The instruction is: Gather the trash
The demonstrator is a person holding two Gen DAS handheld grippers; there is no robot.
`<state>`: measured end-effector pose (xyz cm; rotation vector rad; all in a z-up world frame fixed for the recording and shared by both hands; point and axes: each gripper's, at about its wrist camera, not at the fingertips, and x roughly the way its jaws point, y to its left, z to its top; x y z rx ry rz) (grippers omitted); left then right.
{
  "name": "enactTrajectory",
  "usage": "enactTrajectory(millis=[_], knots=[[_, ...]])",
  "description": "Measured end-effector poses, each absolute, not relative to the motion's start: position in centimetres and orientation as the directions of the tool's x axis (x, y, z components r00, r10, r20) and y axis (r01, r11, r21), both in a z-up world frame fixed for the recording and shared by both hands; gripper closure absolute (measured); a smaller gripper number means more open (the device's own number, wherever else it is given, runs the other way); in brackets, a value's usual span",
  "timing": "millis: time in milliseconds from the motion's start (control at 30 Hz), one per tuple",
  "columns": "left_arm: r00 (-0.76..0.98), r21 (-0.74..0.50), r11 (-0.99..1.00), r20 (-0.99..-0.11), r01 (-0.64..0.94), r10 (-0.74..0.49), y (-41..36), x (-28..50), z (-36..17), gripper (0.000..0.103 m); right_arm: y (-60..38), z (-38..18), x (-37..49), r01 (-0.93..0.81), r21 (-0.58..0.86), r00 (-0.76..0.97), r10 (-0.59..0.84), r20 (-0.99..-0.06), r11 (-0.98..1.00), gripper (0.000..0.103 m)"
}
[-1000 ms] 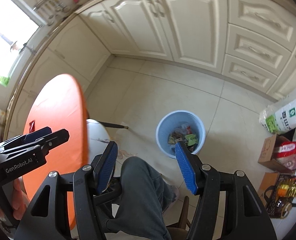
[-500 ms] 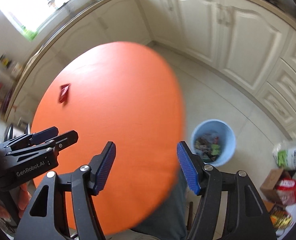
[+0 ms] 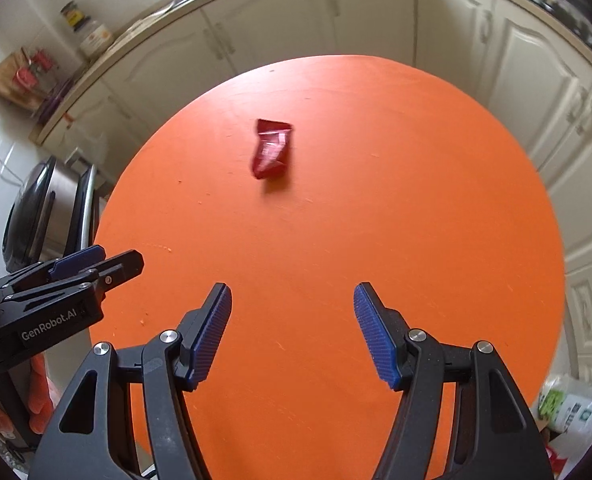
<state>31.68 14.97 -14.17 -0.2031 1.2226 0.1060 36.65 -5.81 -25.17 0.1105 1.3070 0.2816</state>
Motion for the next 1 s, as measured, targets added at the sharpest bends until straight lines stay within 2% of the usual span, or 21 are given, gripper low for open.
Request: enactTrajectory(millis=[233, 567, 767, 833, 867, 900, 933, 1000], knots=[[0.329, -0.118, 0.953, -0.944, -0.279, -0.021, 20.2, 34.4, -14.0, 0.05, -2.0, -26.1, 41.5, -0.187, 0.232, 0.208, 0.269, -0.94, 0.955, 0.038], [0.3, -0.16, 0.944, -0.951, -0.287, -0.07, 21.4, 41.9, -17.7, 0.05, -0.8, -30.3, 48.7, -0.138, 0.205, 0.14, 0.223, -0.965, 0.969, 0.038], [0.276, -0.176, 0.941, -0.956, -0.288, -0.094, 21.2, 45.4, -19.6, 0.05, -0.5, -32.1, 50.1, -0.151, 0.201, 0.116, 0.219, -0.969, 0.968, 0.037], [0.273, -0.183, 0.941, -0.956, -0.284, -0.104, 21.0, 46.1, -19.8, 0.05, 0.1, -32.1, 50.0, -0.19, 0.196, 0.116, 0.22, -0.968, 0.962, 0.04], [0.272, -0.185, 0.942, -0.956, -0.282, -0.107, 21.0, 46.2, -19.9, 0.05, 0.2, -32.0, 49.7, -0.202, 0.189, 0.118, 0.215, -0.969, 0.961, 0.048], [0.27, -0.188, 0.941, -0.956, -0.28, -0.111, 20.9, 46.4, -19.9, 0.05, 0.3, -31.8, 49.5, -0.213, 0.18, 0.125, 0.209, -0.97, 0.96, 0.067], [0.267, -0.194, 0.939, -0.957, -0.283, -0.117, 21.0, 46.5, -20.0, 0.05, 0.4, -31.8, 49.1, -0.235, 0.166, 0.128, 0.2, -0.971, 0.958, 0.076], [0.267, -0.197, 0.934, -0.957, -0.299, -0.116, 21.7, 46.6, -20.5, 0.05, 1.0, -31.7, 48.1, -0.301, 0.162, 0.116, 0.204, -0.972, 0.94, 0.079]])
